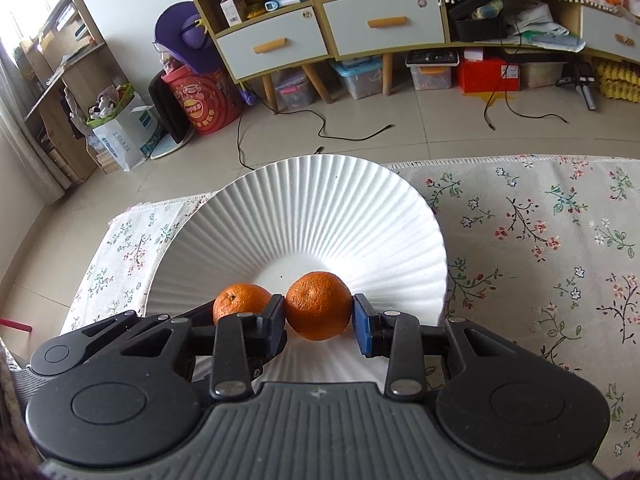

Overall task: Organize fruits
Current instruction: 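Carry the mandarin into the white bowl and open the right tool, then withdraw the right tool from the bowl toward the green tomato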

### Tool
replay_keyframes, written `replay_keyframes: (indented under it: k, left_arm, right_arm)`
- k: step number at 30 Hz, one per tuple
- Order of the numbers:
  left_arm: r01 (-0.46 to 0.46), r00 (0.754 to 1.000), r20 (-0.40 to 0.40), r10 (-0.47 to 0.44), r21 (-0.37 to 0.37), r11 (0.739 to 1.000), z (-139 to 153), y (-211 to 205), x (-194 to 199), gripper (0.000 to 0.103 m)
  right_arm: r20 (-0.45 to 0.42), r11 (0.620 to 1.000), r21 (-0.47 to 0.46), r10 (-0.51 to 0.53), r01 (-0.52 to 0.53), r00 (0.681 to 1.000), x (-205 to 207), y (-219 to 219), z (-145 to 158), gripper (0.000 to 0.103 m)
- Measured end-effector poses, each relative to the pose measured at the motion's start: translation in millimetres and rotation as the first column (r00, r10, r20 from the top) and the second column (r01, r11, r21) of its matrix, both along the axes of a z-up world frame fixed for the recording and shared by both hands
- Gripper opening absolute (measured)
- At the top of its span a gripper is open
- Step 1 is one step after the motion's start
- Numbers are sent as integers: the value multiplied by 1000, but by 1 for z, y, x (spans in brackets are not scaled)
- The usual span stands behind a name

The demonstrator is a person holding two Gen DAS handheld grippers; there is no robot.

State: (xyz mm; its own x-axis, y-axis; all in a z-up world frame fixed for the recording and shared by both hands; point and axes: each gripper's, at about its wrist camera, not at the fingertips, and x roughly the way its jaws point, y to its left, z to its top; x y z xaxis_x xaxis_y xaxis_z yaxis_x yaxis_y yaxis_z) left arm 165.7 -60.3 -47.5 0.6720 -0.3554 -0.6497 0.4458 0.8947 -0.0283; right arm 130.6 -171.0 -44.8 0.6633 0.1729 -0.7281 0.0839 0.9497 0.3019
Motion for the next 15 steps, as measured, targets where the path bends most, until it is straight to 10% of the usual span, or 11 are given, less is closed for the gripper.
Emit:
replay_keyframes:
  k: [15]
  left_arm:
    - [-40,999,11,40,11,999,30,16,-17,77]
  right_arm:
    - [49,1000,2,-19,19,999,-25,-4,28,65]
